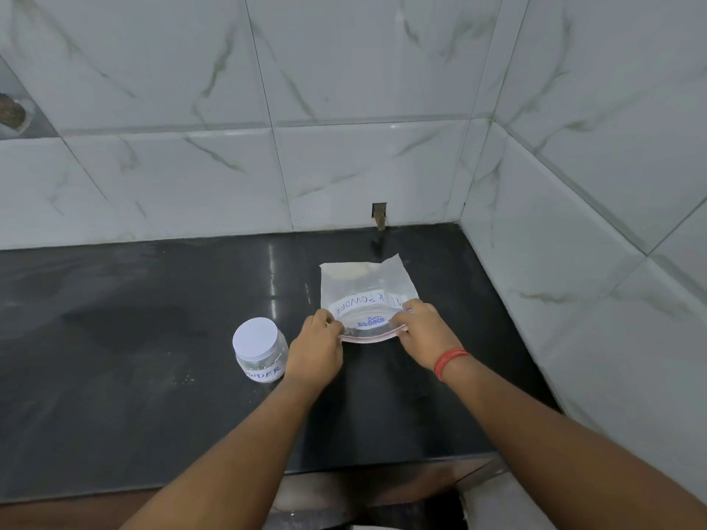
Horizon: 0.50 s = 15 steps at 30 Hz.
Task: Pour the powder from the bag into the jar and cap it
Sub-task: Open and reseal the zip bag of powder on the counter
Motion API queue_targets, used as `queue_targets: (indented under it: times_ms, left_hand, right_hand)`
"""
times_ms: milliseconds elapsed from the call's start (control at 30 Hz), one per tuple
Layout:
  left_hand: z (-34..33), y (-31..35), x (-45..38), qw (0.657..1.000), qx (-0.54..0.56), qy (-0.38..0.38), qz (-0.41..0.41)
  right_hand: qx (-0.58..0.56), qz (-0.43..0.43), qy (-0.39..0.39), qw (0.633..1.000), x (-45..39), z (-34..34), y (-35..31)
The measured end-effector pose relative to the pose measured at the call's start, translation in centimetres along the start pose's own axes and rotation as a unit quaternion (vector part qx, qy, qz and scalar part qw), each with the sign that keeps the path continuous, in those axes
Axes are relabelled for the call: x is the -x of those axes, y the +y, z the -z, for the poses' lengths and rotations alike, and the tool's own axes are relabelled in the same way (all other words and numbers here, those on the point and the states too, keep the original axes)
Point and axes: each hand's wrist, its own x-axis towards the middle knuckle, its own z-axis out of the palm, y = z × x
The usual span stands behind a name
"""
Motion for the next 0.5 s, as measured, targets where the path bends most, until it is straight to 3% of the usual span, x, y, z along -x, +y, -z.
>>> queue_targets:
  times_ms: [200, 500]
  left_hand:
    - [0.5, -0.1, 0.6, 0.998, 0.037, 0.047, -0.011]
    - [1.9, -2.9, 1.5, 0.98, 0.093, 0.175, -0.03]
  right_hand:
    - [-0.063, -0.051, 0.072, 0.994, 1.5, -0.6, -1.4]
    - [-0.108, -0.027, 0.079, 0.991, 0.3, -1.0, -6.0]
